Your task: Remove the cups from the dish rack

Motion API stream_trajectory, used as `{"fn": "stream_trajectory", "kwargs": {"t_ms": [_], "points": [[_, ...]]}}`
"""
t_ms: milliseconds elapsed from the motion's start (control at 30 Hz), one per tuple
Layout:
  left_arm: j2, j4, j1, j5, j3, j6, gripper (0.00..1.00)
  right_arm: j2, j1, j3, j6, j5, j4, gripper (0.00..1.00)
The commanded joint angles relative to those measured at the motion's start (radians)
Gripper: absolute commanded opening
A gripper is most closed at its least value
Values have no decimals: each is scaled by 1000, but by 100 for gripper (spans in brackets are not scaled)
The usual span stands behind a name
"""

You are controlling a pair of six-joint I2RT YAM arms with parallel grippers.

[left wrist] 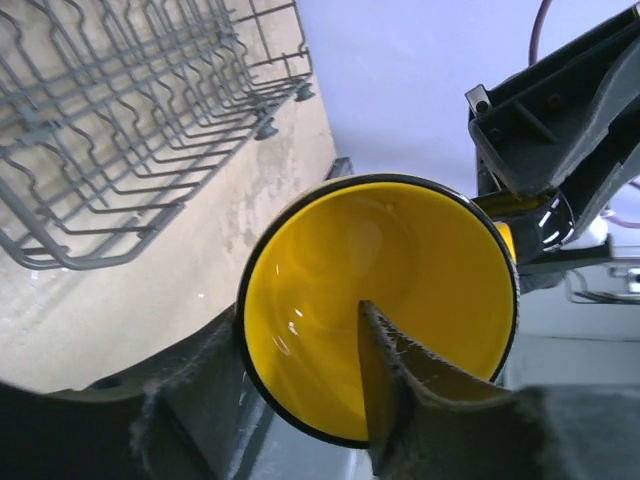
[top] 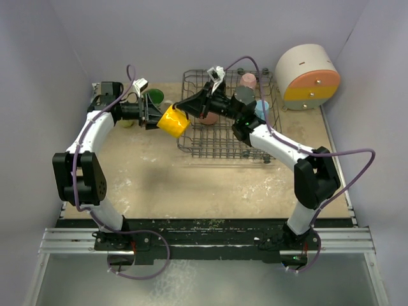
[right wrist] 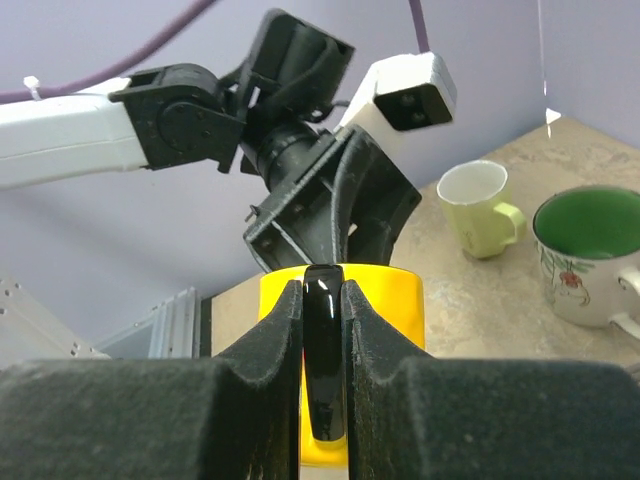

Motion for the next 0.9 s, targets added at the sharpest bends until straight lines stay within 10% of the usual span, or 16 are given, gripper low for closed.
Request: {"fn": "stream_trajectory", "kwargs": {"t_ms": [0, 367, 567, 867], "points": [[18, -60, 1, 81, 42, 38, 44, -31, 17, 74, -43, 29, 160, 0], [30, -263, 14, -12, 131, 233, 0, -1, 39, 73, -21, 31, 119, 3], [41, -491, 107, -301, 327, 490, 0, -68, 35, 57, -100, 129, -106, 52], [45, -541, 126, -667, 414, 706, 0, -139, -97, -6, -64, 163, -356, 89]]}}
